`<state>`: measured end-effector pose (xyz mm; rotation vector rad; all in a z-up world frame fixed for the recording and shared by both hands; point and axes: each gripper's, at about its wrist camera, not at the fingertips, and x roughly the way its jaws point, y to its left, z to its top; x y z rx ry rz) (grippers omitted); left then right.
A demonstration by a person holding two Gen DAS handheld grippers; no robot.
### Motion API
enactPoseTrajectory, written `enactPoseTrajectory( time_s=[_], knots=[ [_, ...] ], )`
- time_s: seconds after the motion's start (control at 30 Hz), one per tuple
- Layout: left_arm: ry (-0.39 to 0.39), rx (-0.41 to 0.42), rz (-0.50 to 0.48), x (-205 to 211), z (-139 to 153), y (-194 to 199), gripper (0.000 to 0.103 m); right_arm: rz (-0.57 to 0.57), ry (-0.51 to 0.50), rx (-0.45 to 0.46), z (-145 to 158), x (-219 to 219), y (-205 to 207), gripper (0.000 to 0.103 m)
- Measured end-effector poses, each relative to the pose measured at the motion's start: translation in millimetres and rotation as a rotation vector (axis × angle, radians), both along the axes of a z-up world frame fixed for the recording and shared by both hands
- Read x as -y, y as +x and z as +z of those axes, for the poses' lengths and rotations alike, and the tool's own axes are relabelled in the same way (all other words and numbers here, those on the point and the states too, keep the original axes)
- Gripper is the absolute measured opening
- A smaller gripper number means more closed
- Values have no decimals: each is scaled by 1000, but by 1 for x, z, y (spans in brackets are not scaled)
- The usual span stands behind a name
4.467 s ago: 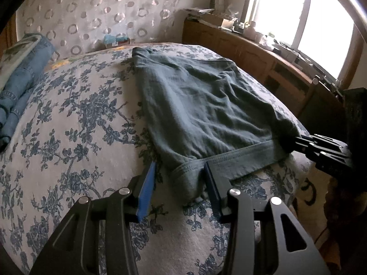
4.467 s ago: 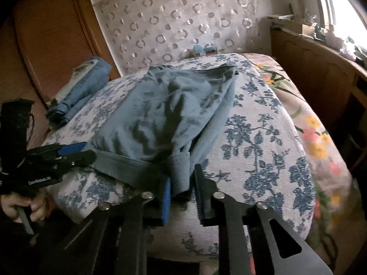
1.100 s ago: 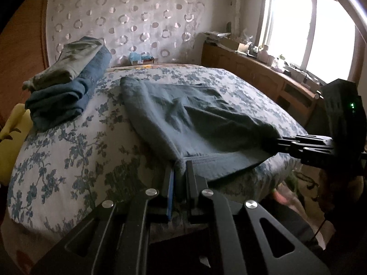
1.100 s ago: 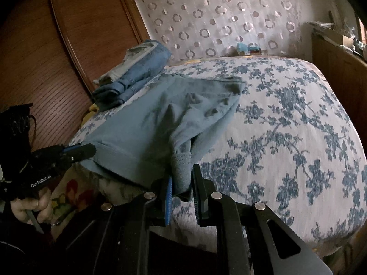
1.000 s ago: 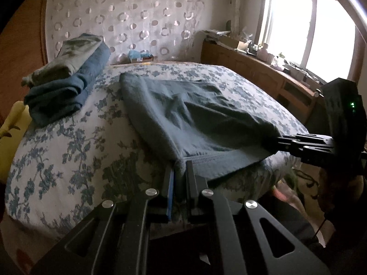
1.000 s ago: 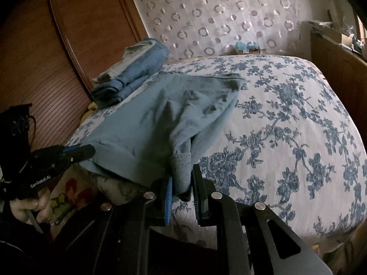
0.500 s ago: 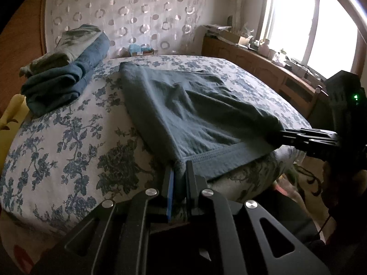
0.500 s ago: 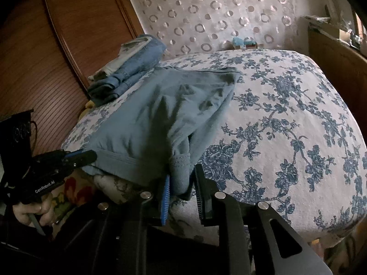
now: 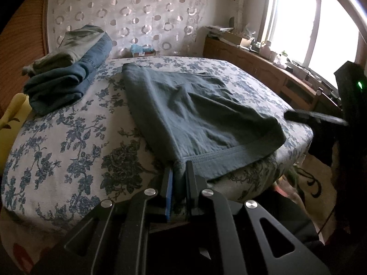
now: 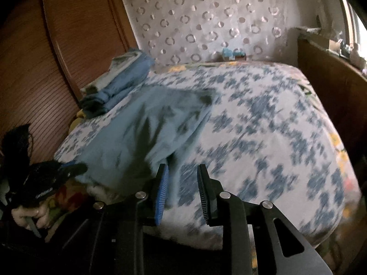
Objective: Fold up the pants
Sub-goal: 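Open the right tool and move it over the shorts while the left tool holds the hem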
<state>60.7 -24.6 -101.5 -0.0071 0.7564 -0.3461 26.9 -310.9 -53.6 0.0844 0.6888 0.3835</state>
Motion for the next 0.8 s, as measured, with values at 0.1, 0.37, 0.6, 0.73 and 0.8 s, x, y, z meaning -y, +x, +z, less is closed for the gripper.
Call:
enactPoseTrajectory(
  time_s=[0.1,0.37,0.6,0.73,0.8],
  knots=[
    [-3,-4,5,-1,-1,0,9,6,12,36,8,7,17,27],
    [-6,-9,10,0,-1,0,9,22,50,-1,9,26,119,27],
    [-8,-15,11,0,-4,0,9,34,13,-108,-9,5,176,27],
    [-10,-14,11,0,-5,-2,9,24,0,-165,-21,-2,198,27],
    [-14,-15,12,-1,-5,-2,9,24,26,-173,-23,-2,203,27]
  ],
)
